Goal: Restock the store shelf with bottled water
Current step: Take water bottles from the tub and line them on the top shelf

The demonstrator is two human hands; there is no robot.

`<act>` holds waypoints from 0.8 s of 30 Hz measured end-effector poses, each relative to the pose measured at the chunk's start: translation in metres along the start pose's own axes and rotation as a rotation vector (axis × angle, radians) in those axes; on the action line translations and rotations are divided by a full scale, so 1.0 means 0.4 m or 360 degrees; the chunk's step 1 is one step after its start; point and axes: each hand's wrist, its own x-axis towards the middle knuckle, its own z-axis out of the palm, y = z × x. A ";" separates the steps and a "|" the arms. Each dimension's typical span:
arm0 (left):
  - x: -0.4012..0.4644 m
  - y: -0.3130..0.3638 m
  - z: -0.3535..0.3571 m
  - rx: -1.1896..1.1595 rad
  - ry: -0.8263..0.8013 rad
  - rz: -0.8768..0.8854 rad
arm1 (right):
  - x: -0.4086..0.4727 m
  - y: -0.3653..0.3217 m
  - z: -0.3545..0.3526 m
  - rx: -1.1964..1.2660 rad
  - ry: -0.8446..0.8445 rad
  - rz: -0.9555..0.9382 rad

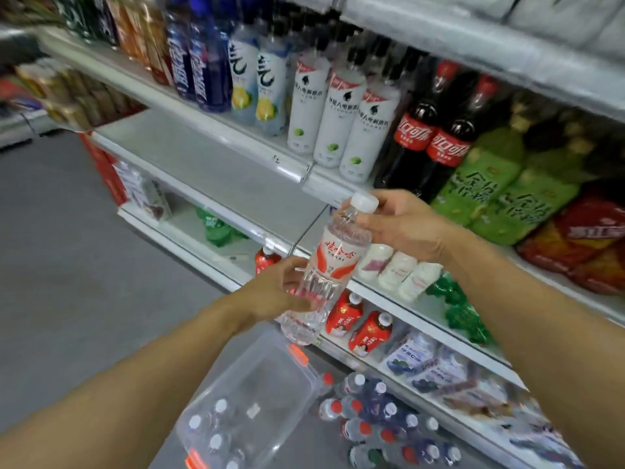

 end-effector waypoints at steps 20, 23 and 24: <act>-0.181 0.672 0.089 0.0136 0.0102 0.0763 | -0.395 -0.578 -0.171 -0.0666 0.0956 -0.0552; -0.189 0.773 0.129 0.0131 0.0101 0.0852 | -0.476 -0.614 -0.233 -0.1008 0.1268 -0.0527; -0.191 0.807 0.144 0.0126 0.0103 0.0878 | -0.500 -0.623 -0.259 -0.1126 0.1359 -0.0509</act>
